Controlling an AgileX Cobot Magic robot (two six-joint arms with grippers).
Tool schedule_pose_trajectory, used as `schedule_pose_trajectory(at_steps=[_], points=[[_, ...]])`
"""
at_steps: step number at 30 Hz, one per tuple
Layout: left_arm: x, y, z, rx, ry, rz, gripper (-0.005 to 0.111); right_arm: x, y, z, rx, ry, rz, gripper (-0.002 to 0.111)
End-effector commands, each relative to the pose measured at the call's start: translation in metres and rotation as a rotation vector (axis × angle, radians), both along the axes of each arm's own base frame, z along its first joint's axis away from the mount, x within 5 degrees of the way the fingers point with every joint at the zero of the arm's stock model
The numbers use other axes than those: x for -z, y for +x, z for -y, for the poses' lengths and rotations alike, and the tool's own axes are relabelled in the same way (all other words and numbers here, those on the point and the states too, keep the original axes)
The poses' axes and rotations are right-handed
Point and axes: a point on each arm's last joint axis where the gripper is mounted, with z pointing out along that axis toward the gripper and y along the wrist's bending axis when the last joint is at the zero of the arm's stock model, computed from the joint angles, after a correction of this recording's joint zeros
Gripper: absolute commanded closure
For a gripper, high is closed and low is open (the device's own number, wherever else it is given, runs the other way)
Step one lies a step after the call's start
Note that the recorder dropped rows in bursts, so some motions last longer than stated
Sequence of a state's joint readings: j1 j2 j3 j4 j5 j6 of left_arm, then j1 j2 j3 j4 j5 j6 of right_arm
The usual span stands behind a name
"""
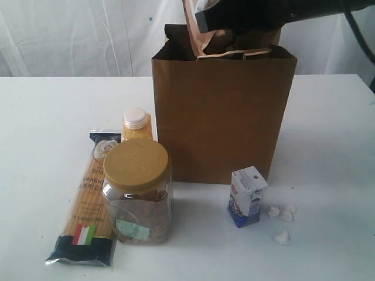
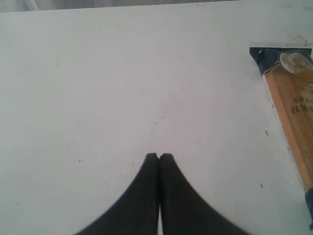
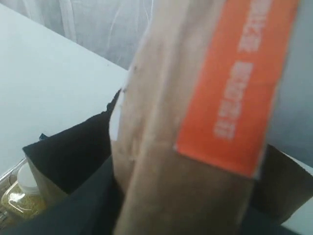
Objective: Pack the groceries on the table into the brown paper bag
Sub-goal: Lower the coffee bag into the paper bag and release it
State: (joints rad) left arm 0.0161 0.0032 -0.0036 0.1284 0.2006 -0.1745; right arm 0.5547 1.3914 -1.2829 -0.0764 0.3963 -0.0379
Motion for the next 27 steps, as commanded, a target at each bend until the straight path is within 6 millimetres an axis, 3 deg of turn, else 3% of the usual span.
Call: schedule_pose_trajectory(at_steps=[1, 6, 12, 21, 27], points=[[0.001, 0.000, 0.000, -0.006, -0.004, -0.002, 0.107, -0.008, 0.001, 0.002, 0.003, 0.018, 0.041, 0.077], [0.001, 0.000, 0.000, -0.006, -0.004, -0.002, 0.107, -0.006, 0.000, 0.002, 0.005, 0.006, 0.021, 0.062], [0.001, 0.000, 0.000, -0.006, -0.004, -0.002, 0.107, 0.003, -0.003, 0.005, 0.014, -0.051, -0.072, 0.062], [0.001, 0.000, 0.000, -0.006, -0.004, -0.002, 0.107, 0.001, -0.003, 0.005, 0.012, -0.044, -0.056, 0.062], [0.001, 0.000, 0.000, -0.006, -0.004, -0.002, 0.107, -0.028, -0.024, 0.018, 0.012, 0.017, 0.039, 0.062]])
